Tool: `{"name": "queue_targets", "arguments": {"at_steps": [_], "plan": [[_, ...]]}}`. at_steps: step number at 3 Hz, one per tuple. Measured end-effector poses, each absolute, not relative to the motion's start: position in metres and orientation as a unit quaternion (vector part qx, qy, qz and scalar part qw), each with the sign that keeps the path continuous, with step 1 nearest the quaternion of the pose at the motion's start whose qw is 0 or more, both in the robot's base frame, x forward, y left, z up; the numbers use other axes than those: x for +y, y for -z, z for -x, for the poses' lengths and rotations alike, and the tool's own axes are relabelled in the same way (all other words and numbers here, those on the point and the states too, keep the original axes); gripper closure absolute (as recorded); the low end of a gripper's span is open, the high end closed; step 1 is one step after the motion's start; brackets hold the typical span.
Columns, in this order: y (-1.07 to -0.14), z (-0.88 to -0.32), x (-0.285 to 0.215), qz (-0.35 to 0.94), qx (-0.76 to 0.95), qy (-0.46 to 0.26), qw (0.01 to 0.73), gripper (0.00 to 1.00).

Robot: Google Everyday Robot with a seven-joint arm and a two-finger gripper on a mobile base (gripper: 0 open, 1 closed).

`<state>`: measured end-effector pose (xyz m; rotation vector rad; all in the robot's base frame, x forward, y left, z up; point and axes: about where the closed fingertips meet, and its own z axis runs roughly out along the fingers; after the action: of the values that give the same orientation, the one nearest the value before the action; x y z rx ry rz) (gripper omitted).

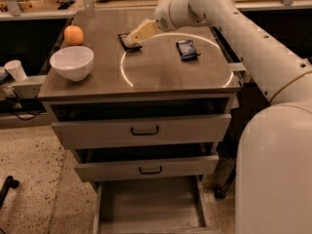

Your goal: Place rxbar chocolate into bottom drawer

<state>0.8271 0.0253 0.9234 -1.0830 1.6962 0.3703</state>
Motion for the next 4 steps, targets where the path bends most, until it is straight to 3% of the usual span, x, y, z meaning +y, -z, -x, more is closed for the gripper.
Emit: {"name": "queue_targets", "arguments": {"at_steps": [4], "plan": [[-0.849, -0.880, 0.057, 0.439, 0.721, -0.187, 0.503, 0.00]]}}
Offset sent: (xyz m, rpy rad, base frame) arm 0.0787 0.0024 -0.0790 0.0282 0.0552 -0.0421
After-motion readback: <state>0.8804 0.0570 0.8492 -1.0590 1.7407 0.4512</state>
